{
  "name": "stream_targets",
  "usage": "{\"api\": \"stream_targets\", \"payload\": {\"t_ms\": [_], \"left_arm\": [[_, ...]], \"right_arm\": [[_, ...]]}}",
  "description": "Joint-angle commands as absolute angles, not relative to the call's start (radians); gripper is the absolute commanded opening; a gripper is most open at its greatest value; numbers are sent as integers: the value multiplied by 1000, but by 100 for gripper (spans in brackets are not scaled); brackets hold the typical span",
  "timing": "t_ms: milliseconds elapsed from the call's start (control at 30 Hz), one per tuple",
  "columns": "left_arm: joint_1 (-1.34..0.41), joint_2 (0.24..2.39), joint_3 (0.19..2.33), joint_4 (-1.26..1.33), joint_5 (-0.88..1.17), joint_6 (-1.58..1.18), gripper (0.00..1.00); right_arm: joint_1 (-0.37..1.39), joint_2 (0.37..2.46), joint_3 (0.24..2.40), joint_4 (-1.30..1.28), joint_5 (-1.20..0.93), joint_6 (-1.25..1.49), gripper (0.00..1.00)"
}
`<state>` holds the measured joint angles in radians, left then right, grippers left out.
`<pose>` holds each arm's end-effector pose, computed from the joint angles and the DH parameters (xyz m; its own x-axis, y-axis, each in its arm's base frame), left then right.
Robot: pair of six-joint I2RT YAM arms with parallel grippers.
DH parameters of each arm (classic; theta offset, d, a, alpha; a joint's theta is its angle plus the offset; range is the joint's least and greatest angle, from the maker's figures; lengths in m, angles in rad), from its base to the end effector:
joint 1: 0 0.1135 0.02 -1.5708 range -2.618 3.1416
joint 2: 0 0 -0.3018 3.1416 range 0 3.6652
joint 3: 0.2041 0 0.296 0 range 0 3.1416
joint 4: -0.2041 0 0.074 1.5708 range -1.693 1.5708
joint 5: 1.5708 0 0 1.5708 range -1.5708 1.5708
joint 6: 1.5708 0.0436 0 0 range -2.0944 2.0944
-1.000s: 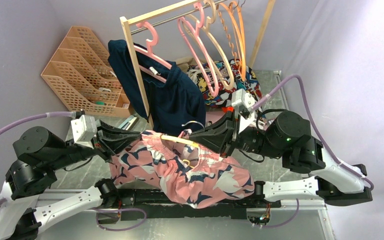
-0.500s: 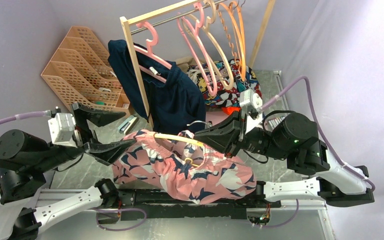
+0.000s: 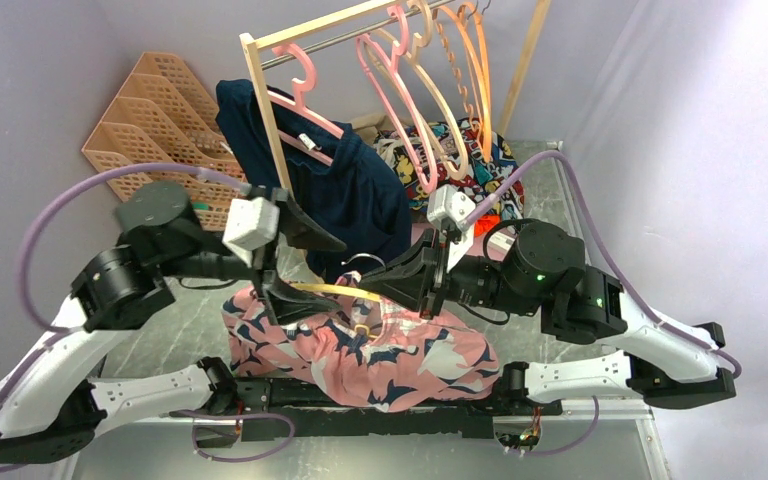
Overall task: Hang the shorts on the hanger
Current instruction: Hang the shorts on the hanger.
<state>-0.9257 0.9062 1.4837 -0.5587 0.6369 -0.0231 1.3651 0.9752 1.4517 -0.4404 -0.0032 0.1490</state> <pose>0.0713 -0.1378 0.5616 -0.0118 -0.0152 -0.9998 0.9999 0.0079 -0.0119 0.0404 0.1941 0.5538 -0.1381 0.0648 -0.9883 -0.9698 0.1937 0.1482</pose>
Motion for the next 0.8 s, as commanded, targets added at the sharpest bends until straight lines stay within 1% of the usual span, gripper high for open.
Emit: {"api": "stream_targets", "payload": {"t_ms": [0,100,233,400,533,633,700,767], "left_arm": [[-927,918,1482,-626,765,33,91],[-927,928,1479,-643,767,51,89],[-927,952,1472,-669,760,63,83],[-927,980,1473,-683,762,69,69],[-927,992,1470,-689,758,69,66],[-926,996,1467,-693,761,73,62],[-927,997,1461,-697,760,77,56],[-927,999,1453,-704,759,80,46]], "right_arm": [[1367,967,1469,-388,-34,137,0],[1367,972,1467,-385,-34,134,0],[1367,976,1463,-379,-31,128,0],[1367,996,1478,-384,-32,117,0],[1366,1003,1489,-387,-39,115,0],[1367,1007,1491,-385,-41,115,0],[1366,1005,1491,-382,-41,117,0],[1367,1005,1491,-378,-43,119,0]]}}
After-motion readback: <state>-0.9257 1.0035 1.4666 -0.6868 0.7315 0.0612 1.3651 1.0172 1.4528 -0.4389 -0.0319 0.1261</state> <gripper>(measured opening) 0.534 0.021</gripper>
